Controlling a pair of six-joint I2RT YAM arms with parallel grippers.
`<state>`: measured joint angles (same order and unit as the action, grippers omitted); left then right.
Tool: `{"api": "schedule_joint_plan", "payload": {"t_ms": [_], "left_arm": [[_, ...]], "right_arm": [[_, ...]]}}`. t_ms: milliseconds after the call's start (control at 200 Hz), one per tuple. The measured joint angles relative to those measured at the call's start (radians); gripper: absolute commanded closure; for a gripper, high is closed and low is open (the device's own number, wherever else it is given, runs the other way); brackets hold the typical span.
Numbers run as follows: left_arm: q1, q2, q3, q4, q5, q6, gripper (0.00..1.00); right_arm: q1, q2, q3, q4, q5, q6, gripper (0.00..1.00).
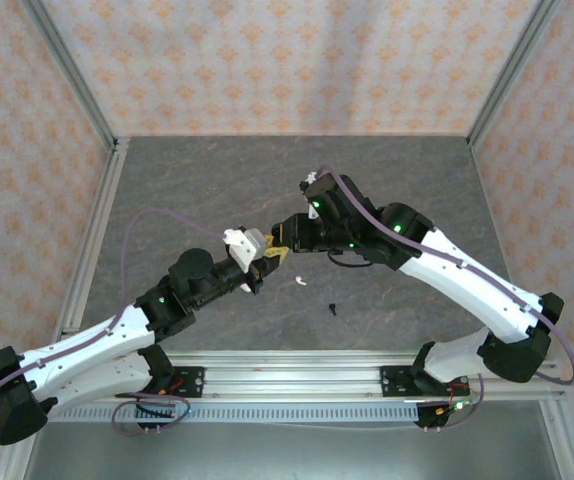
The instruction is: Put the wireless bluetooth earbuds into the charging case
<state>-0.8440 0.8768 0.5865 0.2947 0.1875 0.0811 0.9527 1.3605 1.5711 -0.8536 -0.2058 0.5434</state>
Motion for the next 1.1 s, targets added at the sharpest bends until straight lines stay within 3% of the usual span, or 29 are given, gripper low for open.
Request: {"api": "schedule_joint_plan", "payload": {"t_ms": [215, 305, 440, 836, 1101], "left_arm": [[0.0, 0.0, 0.0, 0.0, 0.001, 0.0, 1.0], [0.0, 0.0, 0.0, -0.01, 0.008, 0.0, 1.0], [0.0, -0.009, 0.0, -0.023, 0.025, 0.0, 1.0], [0.002, -0.04, 0.0, -0.071, 0.184, -0.004, 1.0], [0.002, -0.047, 0.0, -0.082, 0.258, -0.005, 1.0]], "right_arm": [[-0.001, 0.012, 0.02, -0.016, -0.012, -0.044, 0.83], [-0.003, 0.013, 0.021, -0.023, -0.02, -0.08, 0.93], [-0.007, 0.013, 0.027, -0.038, -0.039, -0.15, 0.96], [-0.012, -0.01, 0.034, -0.106, -0.164, -0.381, 0.95], [-0.02, -0.018, 0.034, -0.13, -0.246, -0.506, 0.84]]}}
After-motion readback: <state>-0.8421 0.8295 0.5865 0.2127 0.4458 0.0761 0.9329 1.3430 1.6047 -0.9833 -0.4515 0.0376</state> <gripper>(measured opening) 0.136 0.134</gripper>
